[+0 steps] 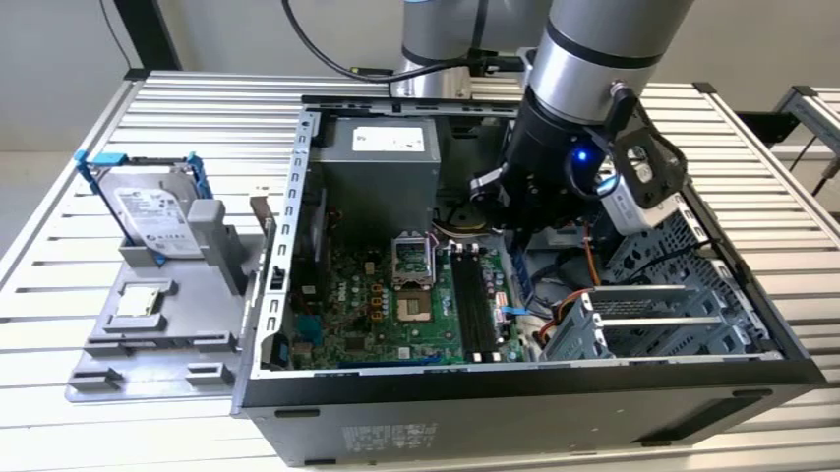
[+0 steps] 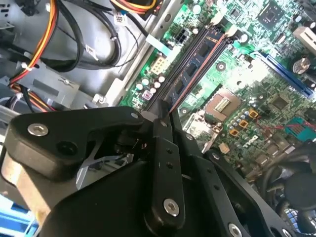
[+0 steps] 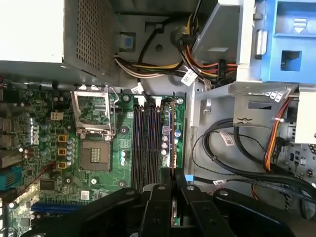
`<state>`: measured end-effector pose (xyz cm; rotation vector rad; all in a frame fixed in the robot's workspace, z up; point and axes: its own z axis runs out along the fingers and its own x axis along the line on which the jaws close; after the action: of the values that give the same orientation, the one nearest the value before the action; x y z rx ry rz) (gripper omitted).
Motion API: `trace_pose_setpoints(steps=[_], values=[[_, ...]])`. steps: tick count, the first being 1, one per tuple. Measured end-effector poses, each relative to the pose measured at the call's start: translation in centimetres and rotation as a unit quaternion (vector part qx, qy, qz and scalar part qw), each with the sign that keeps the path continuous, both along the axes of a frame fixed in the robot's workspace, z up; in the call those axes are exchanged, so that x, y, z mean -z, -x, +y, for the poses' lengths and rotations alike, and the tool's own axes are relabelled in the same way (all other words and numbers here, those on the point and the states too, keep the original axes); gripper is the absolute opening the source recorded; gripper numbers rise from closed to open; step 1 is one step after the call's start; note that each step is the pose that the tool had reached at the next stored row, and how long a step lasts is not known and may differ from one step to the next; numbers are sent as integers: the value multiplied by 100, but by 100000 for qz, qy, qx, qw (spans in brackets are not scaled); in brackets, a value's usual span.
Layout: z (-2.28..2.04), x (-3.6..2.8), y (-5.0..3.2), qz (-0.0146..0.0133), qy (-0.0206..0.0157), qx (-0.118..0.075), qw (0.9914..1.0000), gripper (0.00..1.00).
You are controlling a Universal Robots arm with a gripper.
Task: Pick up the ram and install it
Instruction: 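Insert the ram into the slot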
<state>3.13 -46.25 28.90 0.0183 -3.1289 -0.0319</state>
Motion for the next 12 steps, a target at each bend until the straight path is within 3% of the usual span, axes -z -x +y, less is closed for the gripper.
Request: trace_pose_setpoints(steps=[5, 12], values=[[-1, 91, 9, 3, 16, 2518, 99968, 0], [-4, 218, 84, 11, 14, 2521, 99968, 0]])
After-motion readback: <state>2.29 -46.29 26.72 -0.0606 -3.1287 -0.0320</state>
